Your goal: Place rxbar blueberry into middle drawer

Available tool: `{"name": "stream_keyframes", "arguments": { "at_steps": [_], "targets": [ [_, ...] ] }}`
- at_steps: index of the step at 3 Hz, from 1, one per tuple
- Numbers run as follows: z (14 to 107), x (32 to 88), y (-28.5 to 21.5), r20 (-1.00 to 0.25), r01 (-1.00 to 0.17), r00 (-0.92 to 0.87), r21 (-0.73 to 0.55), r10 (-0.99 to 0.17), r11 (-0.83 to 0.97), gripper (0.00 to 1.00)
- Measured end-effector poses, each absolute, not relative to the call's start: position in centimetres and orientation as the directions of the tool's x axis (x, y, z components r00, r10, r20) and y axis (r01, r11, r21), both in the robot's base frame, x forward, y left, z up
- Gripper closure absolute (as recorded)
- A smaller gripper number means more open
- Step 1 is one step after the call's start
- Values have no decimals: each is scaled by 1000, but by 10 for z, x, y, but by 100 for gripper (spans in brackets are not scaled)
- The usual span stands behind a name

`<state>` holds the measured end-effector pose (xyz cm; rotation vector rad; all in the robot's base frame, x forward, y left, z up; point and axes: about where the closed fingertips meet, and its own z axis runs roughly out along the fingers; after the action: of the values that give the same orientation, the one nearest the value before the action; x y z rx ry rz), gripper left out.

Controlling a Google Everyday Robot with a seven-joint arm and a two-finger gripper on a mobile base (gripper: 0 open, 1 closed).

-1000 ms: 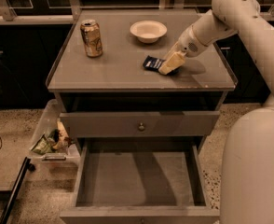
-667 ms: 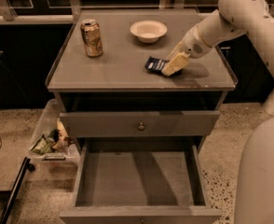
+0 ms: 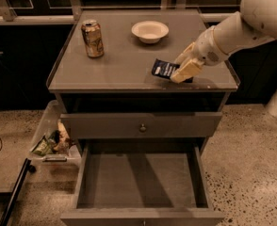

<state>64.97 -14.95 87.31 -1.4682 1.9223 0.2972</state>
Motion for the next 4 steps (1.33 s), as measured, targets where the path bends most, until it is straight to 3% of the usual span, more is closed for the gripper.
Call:
{"name": "stream_keyframes", "arguments": {
  "at_steps": [2,4],
  "targets": [
    [845,577,-171,-654,-900,-103,-259,-749,350,100],
    [741,527,-179,-656,-913,-137,-206,-742,351,100]
  ]
}}
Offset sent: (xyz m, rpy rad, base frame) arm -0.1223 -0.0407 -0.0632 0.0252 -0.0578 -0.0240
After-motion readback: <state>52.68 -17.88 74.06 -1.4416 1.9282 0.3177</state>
